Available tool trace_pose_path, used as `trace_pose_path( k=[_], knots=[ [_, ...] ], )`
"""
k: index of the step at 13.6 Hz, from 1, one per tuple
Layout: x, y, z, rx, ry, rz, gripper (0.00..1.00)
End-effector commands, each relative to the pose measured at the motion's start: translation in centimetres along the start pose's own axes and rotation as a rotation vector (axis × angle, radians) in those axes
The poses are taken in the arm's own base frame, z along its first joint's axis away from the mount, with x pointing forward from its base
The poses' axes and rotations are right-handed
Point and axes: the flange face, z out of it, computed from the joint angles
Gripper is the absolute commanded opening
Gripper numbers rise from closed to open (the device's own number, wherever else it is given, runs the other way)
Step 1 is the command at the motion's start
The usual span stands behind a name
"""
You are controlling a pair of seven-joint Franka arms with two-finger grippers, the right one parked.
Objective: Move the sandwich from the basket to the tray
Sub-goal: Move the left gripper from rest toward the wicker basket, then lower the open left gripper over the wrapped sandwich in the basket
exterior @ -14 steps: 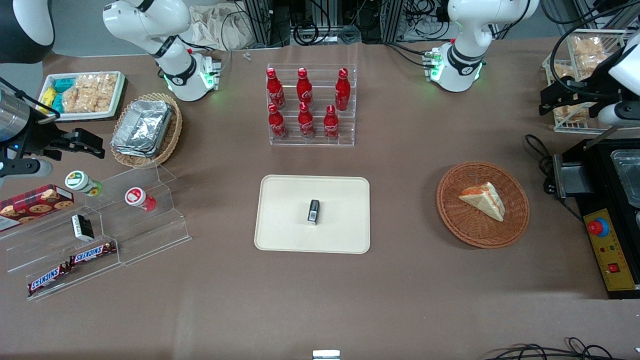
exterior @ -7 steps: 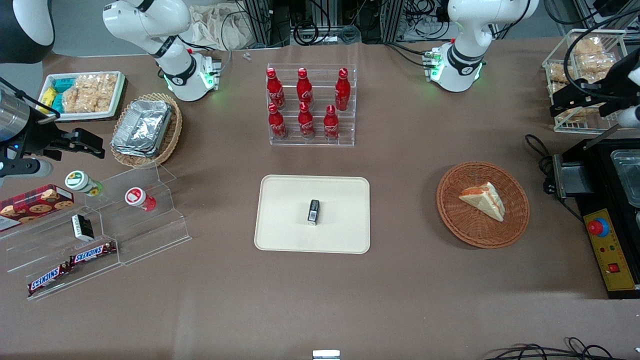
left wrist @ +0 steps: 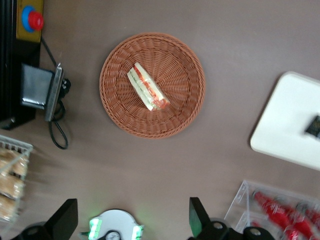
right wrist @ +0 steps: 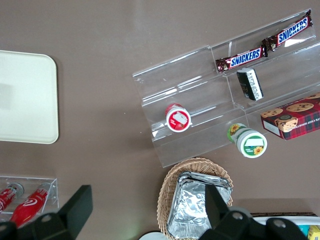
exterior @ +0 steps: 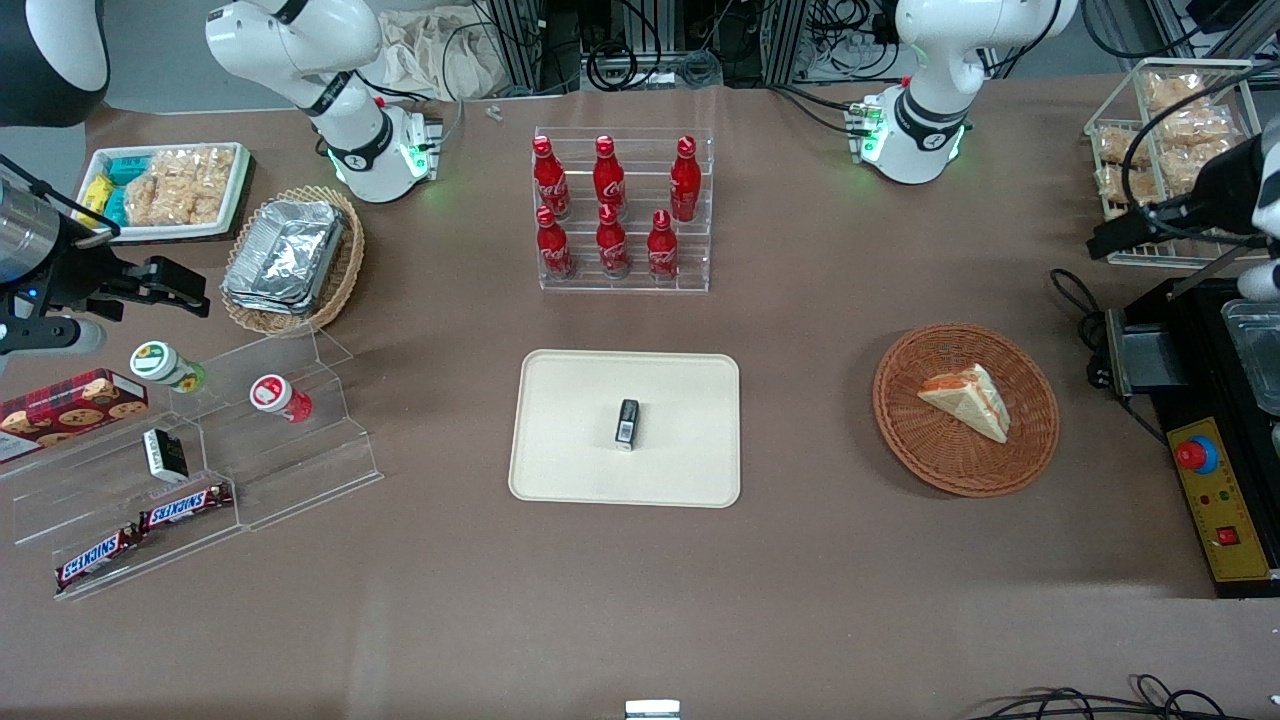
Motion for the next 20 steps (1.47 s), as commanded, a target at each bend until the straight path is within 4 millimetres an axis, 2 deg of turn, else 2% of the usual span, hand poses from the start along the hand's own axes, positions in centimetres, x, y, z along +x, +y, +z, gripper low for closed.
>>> trace_pose_path(
  k=[1,7,14,20],
  knots=[
    [0.5,0.4,2.3,0.012,0.023,-0.121,1.00],
    [2.1,0.4,9.1,-0.005,0.051,-0.322,1.00],
    [2.6,0.1,20.8,-0.033,0.100,-0.469,1.00],
    [4.0,-0.1,28.9,0.003,0.099,-0.540,1.00]
  ],
)
